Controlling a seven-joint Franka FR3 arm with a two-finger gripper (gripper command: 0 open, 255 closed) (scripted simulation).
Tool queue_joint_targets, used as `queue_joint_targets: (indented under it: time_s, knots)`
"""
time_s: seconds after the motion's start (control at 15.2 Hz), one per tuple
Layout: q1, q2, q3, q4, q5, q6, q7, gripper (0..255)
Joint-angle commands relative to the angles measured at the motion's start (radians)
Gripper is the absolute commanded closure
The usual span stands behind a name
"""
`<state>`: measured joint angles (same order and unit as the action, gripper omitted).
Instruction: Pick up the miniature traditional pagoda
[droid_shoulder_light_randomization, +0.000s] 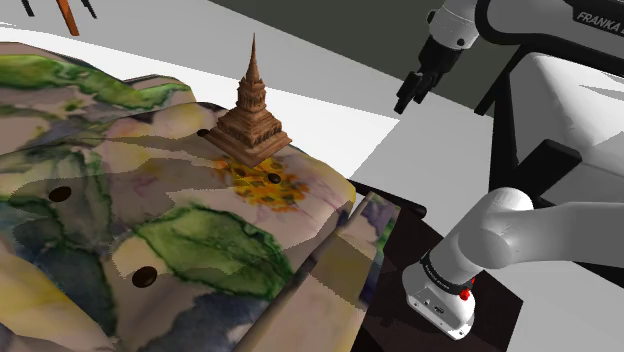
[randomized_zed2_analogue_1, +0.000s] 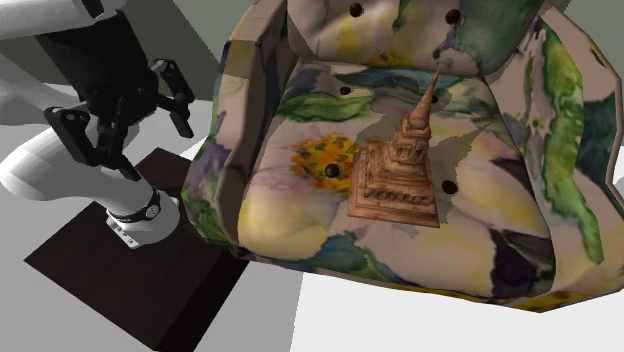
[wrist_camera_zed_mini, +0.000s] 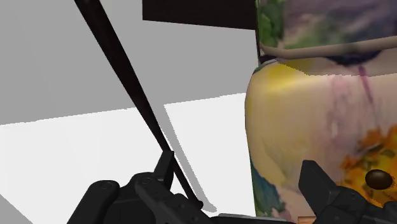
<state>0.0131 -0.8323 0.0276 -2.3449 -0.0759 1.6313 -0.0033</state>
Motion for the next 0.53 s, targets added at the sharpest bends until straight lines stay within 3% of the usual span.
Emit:
queue_joint_targets:
  time_s: [0.0,0.46]
  knots:
    - [0.0,0.0,0.0,0.0,0.0,0.0,0.0,0]
    - [0.023,0.188,0.097,0.103,0.025,0.14,0.088,0]
